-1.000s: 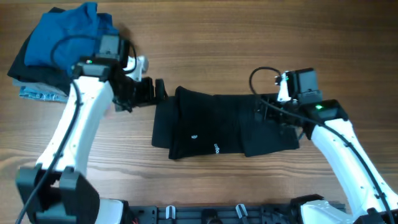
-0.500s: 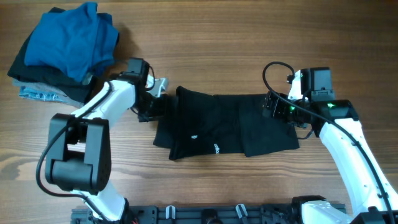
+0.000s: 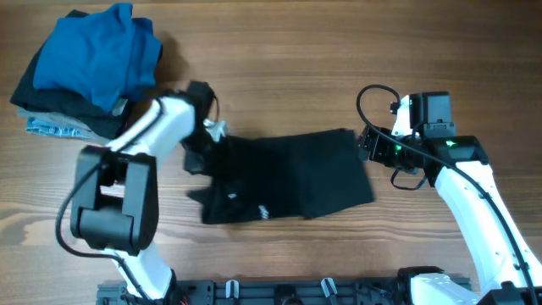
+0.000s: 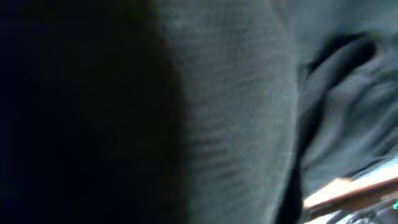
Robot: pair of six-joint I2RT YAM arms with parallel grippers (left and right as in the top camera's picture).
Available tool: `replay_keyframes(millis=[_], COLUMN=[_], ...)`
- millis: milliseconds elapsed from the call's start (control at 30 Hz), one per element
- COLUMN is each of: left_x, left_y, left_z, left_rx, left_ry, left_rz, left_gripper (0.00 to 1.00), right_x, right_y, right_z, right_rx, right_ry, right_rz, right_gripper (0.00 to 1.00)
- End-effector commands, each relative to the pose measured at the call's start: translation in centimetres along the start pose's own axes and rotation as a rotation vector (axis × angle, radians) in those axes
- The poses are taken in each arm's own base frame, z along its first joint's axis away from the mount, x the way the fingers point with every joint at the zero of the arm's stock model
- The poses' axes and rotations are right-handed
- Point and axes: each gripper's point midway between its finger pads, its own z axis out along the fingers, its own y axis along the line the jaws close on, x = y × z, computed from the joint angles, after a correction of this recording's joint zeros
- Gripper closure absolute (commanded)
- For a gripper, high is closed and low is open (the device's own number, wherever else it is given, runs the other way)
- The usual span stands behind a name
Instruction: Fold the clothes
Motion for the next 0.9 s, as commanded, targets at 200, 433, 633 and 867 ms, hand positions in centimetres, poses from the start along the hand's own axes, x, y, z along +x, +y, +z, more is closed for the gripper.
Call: replay_keyframes(millis=[200, 433, 633, 867], left_x=[-3.2, -1.8, -1.9, -3.4], left_y=[-9.8, -19.7, -18.3, -10.9], left_z=[-8.0, -3.8, -3.4, -7.6], left_rx=[0.051, 0.013, -0.063, -0.073], left_ry=[-0.212, -0.347, -0.335, -0.273], left_rz=[0.114, 0.303, 0.280, 0.183], left_gripper=[0.96, 0.59, 0.40, 0.50], right_x=[-1.2, -1.2, -0.9, 3.1], right_y=[0.7, 0.7, 0.6, 7.8], right_z=[-0.6, -0.6, -0.5, -0.3], right_rx=[-0.026, -0.027, -0.023, -0.364], right_ry=[-0.043, -0.044, -0.032, 0.114], right_rz=[-0.023, -0.022, -0.022, -0.277], right_gripper=[0.15, 0.15, 0.15, 0.01])
